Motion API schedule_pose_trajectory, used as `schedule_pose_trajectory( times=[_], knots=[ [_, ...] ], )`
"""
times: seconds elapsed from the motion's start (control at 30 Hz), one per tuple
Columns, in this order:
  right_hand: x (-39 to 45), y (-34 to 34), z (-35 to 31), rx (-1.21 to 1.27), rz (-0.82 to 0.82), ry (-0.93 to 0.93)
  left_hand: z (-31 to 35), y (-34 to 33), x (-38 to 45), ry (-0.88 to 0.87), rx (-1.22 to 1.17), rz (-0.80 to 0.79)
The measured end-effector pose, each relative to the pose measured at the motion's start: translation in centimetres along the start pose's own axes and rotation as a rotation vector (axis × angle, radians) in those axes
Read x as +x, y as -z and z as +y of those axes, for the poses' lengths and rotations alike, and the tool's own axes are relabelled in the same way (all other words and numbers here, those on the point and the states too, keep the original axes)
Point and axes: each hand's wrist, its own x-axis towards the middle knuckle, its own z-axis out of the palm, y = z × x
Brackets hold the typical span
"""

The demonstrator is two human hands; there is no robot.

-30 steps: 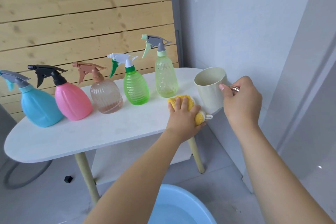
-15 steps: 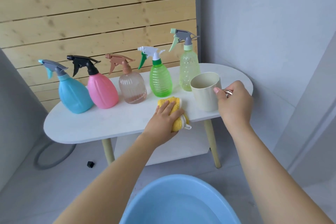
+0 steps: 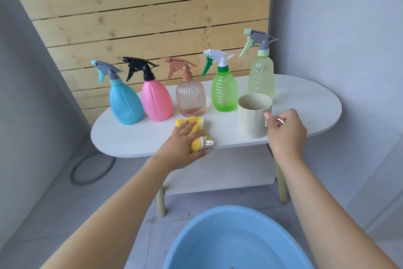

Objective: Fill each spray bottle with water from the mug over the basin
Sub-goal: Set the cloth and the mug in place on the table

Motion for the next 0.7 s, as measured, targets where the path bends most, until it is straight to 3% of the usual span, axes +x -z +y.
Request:
schedule_pose_trajectory(
  times=[0.37,0.7],
  knots=[
    [1.9,2.5,1.7,0.001,0.058,0.044,1.9,-1.7,1.4,0.007,0.119,0.026],
    [4.3,5.6,3.7,0.015,0.131,0.027,10.9,-4.6,5.7,-0.094,0.131,-0.005]
  ],
)
